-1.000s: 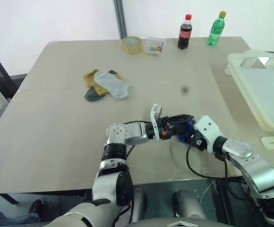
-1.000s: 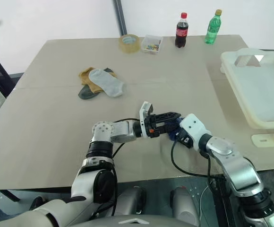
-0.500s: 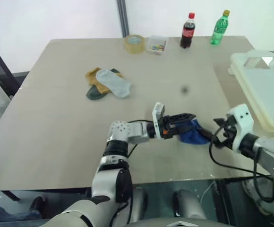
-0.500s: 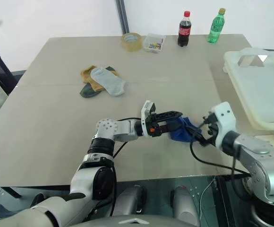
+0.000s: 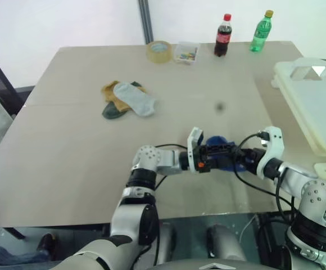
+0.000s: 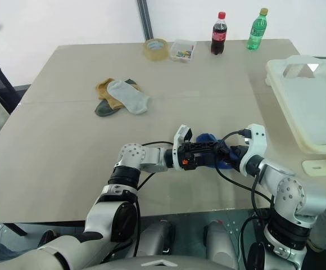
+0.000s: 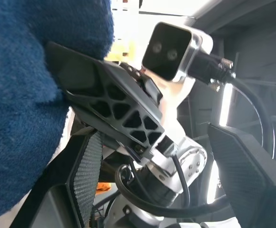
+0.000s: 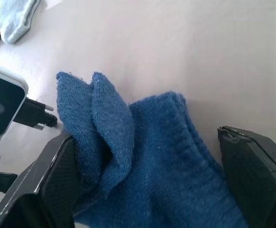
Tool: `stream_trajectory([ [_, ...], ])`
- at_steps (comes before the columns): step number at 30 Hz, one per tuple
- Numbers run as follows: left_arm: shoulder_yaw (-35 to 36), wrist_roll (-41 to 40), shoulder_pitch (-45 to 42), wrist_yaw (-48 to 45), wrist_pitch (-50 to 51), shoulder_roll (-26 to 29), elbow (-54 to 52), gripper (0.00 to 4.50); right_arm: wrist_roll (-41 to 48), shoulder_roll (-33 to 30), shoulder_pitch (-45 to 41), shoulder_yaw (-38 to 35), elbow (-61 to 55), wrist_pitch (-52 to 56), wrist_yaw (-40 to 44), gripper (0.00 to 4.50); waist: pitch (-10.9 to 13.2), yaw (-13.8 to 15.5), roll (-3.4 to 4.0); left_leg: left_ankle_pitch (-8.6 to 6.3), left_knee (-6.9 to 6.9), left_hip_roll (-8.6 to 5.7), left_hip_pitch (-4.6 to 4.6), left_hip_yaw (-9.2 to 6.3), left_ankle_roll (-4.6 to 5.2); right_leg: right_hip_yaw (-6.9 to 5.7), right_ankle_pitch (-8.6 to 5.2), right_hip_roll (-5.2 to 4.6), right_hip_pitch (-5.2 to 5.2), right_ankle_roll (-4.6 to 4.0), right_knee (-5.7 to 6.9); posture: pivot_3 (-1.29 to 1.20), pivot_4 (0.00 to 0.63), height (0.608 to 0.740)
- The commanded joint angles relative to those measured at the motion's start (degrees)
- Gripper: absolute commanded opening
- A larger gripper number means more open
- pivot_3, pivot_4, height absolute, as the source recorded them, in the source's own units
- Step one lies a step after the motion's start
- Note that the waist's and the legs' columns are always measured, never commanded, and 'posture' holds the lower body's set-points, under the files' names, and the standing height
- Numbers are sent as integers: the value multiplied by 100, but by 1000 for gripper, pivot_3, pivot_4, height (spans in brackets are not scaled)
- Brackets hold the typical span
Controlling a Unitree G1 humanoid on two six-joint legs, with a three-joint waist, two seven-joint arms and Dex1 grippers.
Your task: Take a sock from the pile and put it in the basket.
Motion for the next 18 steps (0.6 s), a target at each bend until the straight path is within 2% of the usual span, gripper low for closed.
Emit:
stream_trajectory([
  [1,-99,-23,116,-65,109,-26,-238,3693,-29,-148,8,52,230,89,-107,4443,-1,-14,0,0,0,0,1,0,0,0,0,0,1,0,0,0,150,740],
  [8,-283,-267,460,-388,408,628,-1364,3693,331,-421,174,0,251,451,153,4443,-3,-87,2,0,1,2,3,-1,0,0,1,0,2,-1,2,0,150,740],
  [9,-309,-315,510,-480,423,776,-1556,3693,389,-431,180,-22,263,478,190,3930,-2,-94,2,0,1,2,2,-1,0,0,1,0,3,-1,2,0,150,740],
  [12,-349,-379,613,-718,388,1141,-1909,3693,547,-467,199,-27,280,557,301,2879,-3,-105,3,0,1,3,2,0,0,2,1,0,2,-1,2,0,150,740],
  [17,-475,-120,602,-818,-9,1429,-1833,3693,702,-452,244,85,331,589,406,529,-3,-108,4,0,1,4,3,1,1,2,2,1,2,-2,2,0,150,740],
  [18,-492,-67,588,-812,-99,1436,-1781,3693,708,-433,252,105,355,574,402,339,-3,-113,4,0,1,4,3,2,1,3,2,1,2,-2,2,0,150,740],
])
